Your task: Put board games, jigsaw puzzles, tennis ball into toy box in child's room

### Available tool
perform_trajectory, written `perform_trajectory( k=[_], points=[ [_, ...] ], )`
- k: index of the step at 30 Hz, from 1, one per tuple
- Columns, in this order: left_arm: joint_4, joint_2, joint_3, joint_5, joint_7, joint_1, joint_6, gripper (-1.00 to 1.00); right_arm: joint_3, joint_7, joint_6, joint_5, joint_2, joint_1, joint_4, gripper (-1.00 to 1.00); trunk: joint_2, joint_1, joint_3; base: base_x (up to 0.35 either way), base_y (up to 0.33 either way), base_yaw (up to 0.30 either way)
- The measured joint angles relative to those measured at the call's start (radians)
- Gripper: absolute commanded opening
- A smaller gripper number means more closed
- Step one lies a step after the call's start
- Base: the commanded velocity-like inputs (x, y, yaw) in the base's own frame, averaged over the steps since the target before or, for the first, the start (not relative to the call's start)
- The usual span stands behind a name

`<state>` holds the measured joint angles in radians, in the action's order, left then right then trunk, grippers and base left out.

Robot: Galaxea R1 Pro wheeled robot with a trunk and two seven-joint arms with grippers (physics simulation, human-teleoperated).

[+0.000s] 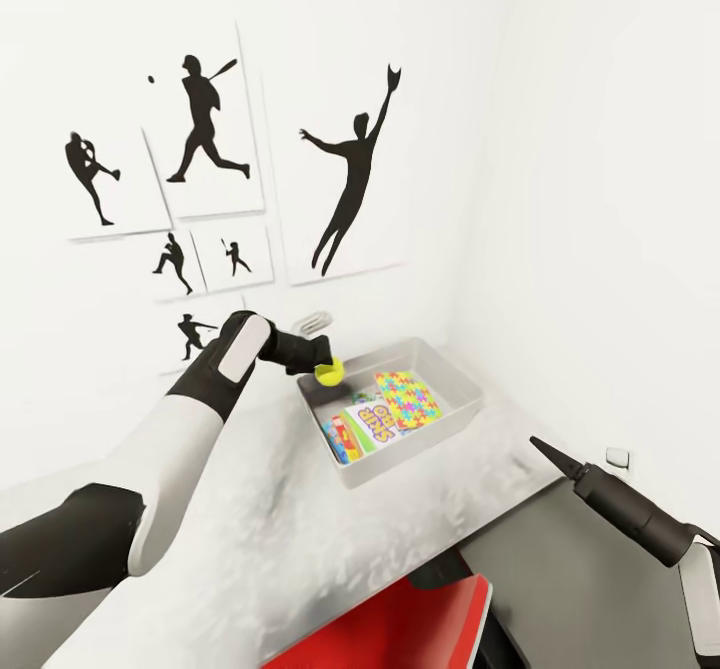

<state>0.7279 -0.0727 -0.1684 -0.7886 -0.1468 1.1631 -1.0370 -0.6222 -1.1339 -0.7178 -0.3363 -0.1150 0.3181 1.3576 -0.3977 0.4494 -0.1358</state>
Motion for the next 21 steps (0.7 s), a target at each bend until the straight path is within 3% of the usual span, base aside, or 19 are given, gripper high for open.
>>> perform_trajectory(
  k=[3,7,21],
  points=[
    [0.000,-0.002,0.001,-0.001,-0.032,0.005,0.000,-1.00,0.000,0.000,0.000,0.001,0.000,0.000,0.000,1.00,0.000,0.000,-0.004,0.000,0.000,0.000],
    [0.000,-0.025,0.000,0.000,-0.055,0.008,0.002,-1.00,0.000,0.000,0.000,0.003,0.000,0.000,-0.001,1.00,0.000,0.000,-0.010,0.000,0.000,0.000],
    [0.002,-0.046,-0.003,0.004,-0.061,0.009,0.002,-1.00,0.000,-0.001,0.000,0.005,0.000,0.000,-0.005,1.00,0.000,0.000,-0.031,0.000,0.000,0.000]
  ],
)
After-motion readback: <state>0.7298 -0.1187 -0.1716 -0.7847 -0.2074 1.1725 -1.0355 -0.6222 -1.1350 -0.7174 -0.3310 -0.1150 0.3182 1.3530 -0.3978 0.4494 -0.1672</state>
